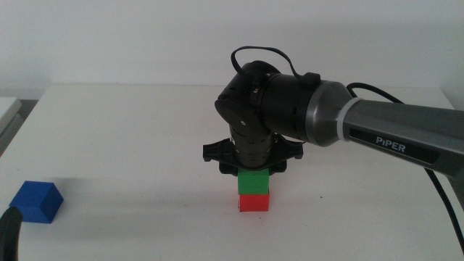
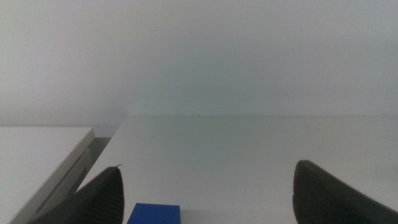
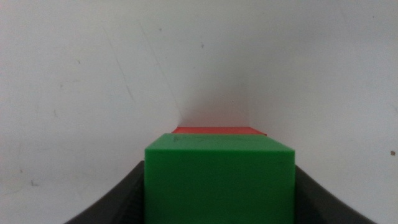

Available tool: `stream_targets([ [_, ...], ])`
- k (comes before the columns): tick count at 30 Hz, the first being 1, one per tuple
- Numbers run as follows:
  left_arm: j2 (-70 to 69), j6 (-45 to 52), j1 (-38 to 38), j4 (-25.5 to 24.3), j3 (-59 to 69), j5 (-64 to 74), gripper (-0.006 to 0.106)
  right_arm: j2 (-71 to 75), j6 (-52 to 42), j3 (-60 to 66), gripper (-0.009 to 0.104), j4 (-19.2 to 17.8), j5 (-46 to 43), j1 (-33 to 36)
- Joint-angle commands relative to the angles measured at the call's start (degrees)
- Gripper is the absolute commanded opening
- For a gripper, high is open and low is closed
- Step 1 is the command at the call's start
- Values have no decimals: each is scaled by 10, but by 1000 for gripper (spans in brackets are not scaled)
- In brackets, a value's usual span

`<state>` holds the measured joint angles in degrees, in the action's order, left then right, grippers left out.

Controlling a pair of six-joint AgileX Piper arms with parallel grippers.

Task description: Stack red cubes first, then green, then blue cubes in a specific spot.

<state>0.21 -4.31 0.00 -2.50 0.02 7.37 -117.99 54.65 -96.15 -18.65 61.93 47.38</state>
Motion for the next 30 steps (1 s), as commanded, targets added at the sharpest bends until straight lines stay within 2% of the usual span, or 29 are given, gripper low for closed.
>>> stream_targets([
  [1, -2, 0, 0, -1, 0, -8, 91, -9, -7, 1, 42, -7, 11, 0],
  [10, -2, 0, 0, -1, 0, -8, 91, 5, -22, 1, 84, -7, 14, 0],
  [12, -2, 0, 0, -1, 0, -8, 91, 22, -31, 1, 90, -7, 19, 0],
  [21, -2, 0, 0, -1, 0, -8, 91, 224, -80, 26, 91, -11, 73, 12],
  [30, -2, 0, 0, -1, 0, -8, 91, 516, -200, 234, 91, -10, 28, 11],
])
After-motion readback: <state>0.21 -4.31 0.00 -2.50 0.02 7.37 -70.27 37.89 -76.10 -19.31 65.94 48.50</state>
